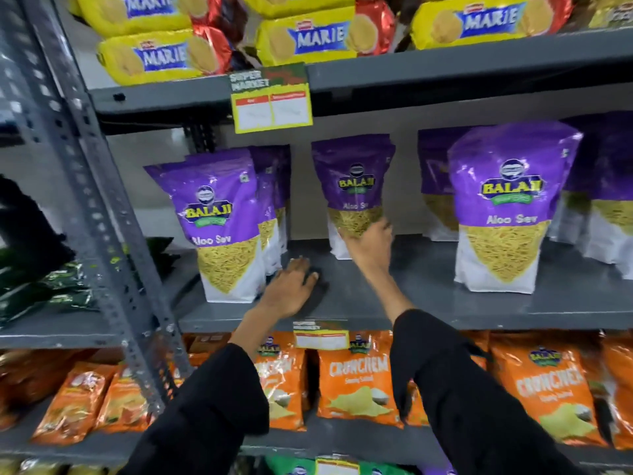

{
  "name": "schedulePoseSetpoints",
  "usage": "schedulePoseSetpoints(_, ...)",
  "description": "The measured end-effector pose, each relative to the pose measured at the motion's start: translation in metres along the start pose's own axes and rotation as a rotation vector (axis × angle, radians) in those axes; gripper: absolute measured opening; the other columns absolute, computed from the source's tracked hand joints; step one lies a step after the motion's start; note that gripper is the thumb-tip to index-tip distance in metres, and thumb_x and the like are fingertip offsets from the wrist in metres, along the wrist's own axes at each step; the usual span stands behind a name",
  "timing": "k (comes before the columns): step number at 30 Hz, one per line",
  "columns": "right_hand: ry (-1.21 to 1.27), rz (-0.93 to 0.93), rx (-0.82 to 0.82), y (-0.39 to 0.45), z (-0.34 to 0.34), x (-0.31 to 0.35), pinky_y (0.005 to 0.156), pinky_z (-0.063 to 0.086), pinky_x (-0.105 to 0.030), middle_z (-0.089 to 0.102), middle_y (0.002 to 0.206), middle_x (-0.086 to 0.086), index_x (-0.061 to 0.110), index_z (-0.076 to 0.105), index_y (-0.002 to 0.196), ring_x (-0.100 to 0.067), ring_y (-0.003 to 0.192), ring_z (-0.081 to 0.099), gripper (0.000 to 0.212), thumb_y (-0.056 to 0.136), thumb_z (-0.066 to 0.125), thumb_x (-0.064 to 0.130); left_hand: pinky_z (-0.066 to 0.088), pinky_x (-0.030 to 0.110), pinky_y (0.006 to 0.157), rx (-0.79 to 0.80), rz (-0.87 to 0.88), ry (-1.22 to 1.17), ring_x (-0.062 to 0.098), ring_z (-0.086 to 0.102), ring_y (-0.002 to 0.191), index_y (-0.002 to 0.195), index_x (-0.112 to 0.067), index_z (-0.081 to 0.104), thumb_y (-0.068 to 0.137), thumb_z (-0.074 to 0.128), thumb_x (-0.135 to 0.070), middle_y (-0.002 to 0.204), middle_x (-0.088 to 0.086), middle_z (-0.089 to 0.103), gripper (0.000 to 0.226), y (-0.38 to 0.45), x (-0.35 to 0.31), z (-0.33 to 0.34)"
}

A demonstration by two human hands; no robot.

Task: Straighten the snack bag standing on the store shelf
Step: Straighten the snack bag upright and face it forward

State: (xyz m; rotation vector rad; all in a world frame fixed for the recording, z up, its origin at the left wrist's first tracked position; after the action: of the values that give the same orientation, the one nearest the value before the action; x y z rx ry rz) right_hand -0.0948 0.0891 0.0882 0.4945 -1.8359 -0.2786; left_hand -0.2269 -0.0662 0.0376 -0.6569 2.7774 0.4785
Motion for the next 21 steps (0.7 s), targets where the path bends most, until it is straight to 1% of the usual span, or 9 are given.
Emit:
schedulePoseSetpoints(2,-0.073,0.025,-0.042,0.007,0.011,0.003,0.105,0.045,-0.047,0.041,0.146,-0.025,-0.007,0.025,0.150,-0.042,0.134,0.046,0.114,0.072,0.083,0.052,0.021,0.043,0.124,0.055,0.018,0.022,0.029,0.025,0.154,0.156,-0.005,0.030,0.108,0.032,-0.035,0.165,0.015,0.027,0.057,0.005,0.005,0.005)
schedulePoseSetpoints(4,-0.168,0.043,-0.059,0.012,0.021,0.003,0.109,0.042,-0.048,0.033,0.154,-0.027,-0.009,0.014,0.155,-0.042,0.140,0.041,0.128,0.071,0.081,0.059,0.015,0.043,0.125,0.105,0.026,0.049,0.028,0.020,0.155,0.157,-0.003,0.024,0.108,0.028,-0.034,0.167,0.015,0.022,0.058,0.005,0.007,0.012)
schedulePoseSetpoints(7,-0.210,0.087,-0.072,0.017,0.031,-0.002,0.110,0.042,-0.050,0.028,0.156,-0.028,-0.009,0.008,0.157,-0.041,0.145,0.034,0.136,0.067,0.085,0.059,0.010,0.043,0.126,0.136,0.046,0.094,0.025,0.017,0.156,0.157,-0.004,0.024,0.109,0.025,-0.035,0.167,0.012,0.021,0.057,0.003,0.007,0.024)
schedulePoseSetpoints(10,-0.217,0.129,-0.076,0.020,0.036,-0.007,0.110,0.044,-0.052,0.030,0.155,-0.027,-0.010,0.007,0.156,-0.041,0.144,0.035,0.142,0.061,0.090,0.057,0.010,0.042,0.126,0.174,0.057,0.116,0.022,0.014,0.157,0.159,-0.005,0.020,0.108,0.023,-0.035,0.169,0.009,0.018,0.058,0.003,0.007,0.029)
schedulePoseSetpoints(14,-0.179,0.172,-0.040,0.024,0.044,-0.015,0.110,0.044,-0.052,0.033,0.153,-0.027,-0.010,0.006,0.156,-0.041,0.143,0.038,0.142,0.060,0.093,0.049,0.012,0.043,0.126,0.169,0.060,0.137,0.023,0.017,0.156,0.158,-0.005,0.021,0.108,0.023,-0.035,0.168,0.009,0.020,0.058,0.005,0.007,0.028)
schedulePoseSetpoints(17,-0.192,0.165,-0.056,0.023,0.047,-0.017,0.109,0.045,-0.051,0.036,0.150,-0.027,-0.009,0.013,0.155,-0.042,0.139,0.041,0.133,0.063,0.093,0.044,0.012,0.045,0.126,0.170,0.072,0.148,0.024,0.017,0.156,0.158,-0.005,0.021,0.108,0.023,-0.035,0.168,0.009,0.020,0.058,0.005,0.007,0.030)
schedulePoseSetpoints(21,-0.250,0.167,-0.083,0.019,0.046,-0.015,0.105,0.047,-0.049,0.042,0.144,-0.024,-0.007,0.023,0.151,-0.041,0.133,0.046,0.122,0.065,0.091,0.046,0.012,0.044,0.127,0.153,0.078,0.129,0.024,0.016,0.156,0.158,-0.005,0.020,0.107,0.021,-0.036,0.168,0.010,0.021,0.060,0.005,0.007,0.030)
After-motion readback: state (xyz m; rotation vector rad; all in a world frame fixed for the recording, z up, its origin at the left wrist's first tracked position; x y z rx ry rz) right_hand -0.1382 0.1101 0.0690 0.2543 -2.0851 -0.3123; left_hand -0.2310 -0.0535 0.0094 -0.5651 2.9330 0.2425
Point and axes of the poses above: each hand's wrist, its own y-axis towards the middle knuckle, its own z-axis out of the palm, x = y × z, the point moved 9 cm from there along y, towards the middle knuckle
